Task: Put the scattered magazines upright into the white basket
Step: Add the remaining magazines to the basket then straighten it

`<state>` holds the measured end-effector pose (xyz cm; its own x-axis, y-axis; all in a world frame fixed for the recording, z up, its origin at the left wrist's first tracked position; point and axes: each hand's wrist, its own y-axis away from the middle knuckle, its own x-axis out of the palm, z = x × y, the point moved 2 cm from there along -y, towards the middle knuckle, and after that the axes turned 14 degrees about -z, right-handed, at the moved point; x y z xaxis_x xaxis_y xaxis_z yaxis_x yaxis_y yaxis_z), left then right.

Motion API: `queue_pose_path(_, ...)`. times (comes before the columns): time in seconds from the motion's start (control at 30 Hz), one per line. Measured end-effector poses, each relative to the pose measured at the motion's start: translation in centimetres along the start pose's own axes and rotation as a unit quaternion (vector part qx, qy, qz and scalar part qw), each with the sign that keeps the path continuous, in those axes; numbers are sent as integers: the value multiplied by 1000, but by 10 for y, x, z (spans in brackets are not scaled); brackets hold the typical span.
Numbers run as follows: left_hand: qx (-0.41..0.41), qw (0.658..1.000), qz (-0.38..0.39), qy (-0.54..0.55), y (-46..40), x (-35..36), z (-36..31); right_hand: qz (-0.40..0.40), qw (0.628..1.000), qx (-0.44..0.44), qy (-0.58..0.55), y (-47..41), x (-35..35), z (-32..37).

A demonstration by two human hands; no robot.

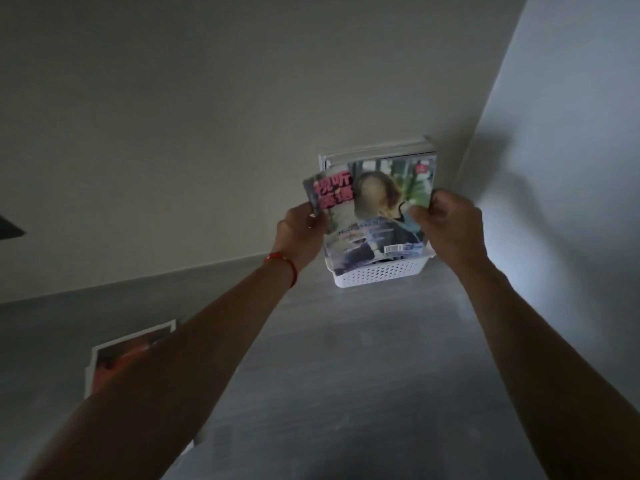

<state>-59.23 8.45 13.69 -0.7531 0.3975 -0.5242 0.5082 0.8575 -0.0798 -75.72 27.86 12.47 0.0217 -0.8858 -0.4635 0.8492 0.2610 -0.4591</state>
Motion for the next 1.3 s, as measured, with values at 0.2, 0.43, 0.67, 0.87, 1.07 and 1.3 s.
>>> queue_pose_path(0.2, -46, 995, -14, 86, -30, 33, -12, -10, 1000, 9, -18, -44, 14, -25)
queue_pose_path(0.43, -55, 997, -47, -7, -36, 60, 18, 11, 1000, -16, 24, -36, 42, -65)
queue_pose_path(0.67, -37, 993, -70, -85, -34, 72, 42, 42, 996, -16, 81, -26, 66, -84)
queue_pose_path(0.87, -77, 991, -88, -58, -37, 76, 43, 82, 993, 82, 38, -20, 59, -81)
queue_pose_path(1.07, -146, 989, -38, 12, 0, 42, 86, 79, 988, 109, -78, 34, 49, -55)
queue_pose_path(1.3, -73, 992, -68, -78, 98, -91, 201, 181, 982, 48, -12, 158, 82, -3)
